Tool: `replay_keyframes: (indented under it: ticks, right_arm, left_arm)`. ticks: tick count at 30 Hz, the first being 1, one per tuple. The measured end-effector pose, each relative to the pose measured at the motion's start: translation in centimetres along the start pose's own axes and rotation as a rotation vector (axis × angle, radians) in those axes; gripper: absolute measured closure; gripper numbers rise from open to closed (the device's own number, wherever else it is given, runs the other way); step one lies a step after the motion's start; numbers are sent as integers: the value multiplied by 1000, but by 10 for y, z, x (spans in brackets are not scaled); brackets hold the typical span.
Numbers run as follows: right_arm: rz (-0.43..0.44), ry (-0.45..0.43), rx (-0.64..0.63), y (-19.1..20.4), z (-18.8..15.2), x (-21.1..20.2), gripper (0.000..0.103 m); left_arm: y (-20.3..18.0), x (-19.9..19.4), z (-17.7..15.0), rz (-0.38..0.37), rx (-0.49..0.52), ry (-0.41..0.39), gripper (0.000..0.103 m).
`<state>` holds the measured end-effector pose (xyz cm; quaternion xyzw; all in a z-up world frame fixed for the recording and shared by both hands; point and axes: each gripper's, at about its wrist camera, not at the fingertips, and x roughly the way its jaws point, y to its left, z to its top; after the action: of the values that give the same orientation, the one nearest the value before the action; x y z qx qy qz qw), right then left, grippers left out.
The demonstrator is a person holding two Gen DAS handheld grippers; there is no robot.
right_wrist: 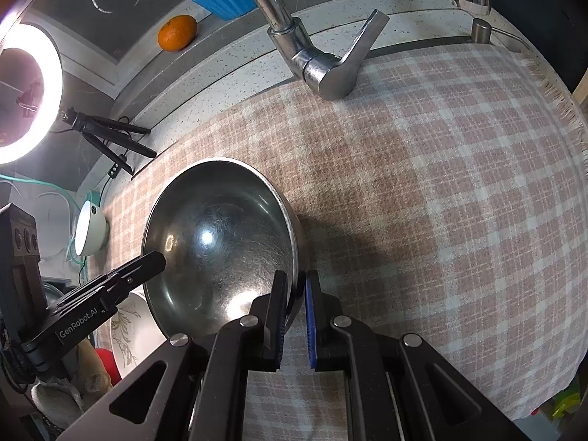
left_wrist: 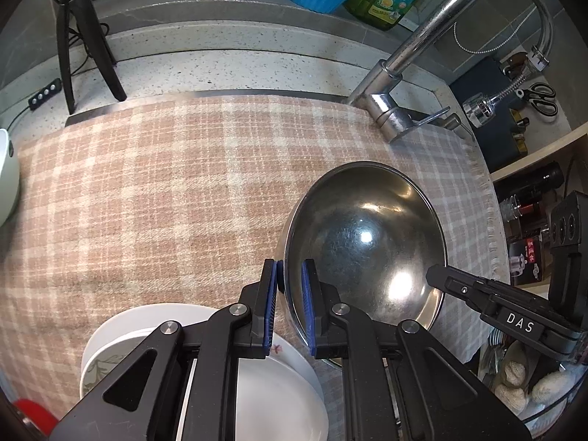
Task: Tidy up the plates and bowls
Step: 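Open the right tool to release the steel bowl, then withdraw the right tool and move it toward the small steel bowl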
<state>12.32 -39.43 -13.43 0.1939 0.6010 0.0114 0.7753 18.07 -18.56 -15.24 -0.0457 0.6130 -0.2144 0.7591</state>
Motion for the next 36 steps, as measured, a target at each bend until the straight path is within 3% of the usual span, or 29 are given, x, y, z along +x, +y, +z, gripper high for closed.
replay_keyframes:
  ticks: [8, 9, 11, 12, 14, 25, 36]
  right_arm:
    - [-6, 4, -8, 0, 1, 0, 92]
    - [-10, -2, -12, 0, 1, -1, 89]
    - [-23, -16, -22, 2, 1, -4, 81]
    - [-29, -23, -26, 3, 1, -6, 74]
    - [-38, -46, -34, 5, -1, -11, 70]
    - [-50, -174, -79, 22, -12, -46, 70]
    - [-31, -282, -233, 70, -46, -61, 70]
  left_arm:
    - [1, -2, 1, -12, -5, 4, 90]
    - [1, -3, 0, -9, -6, 4, 89]
    - [2, -6, 0, -5, -13, 0, 75]
    - [3, -8, 0, -4, -16, -8, 74]
    - [6, -14, 0, -1, -19, -24, 74]
    - [29, -71, -11, -27, -44, -129, 74]
    - [83, -139, -60, 10, -131, -250, 74]
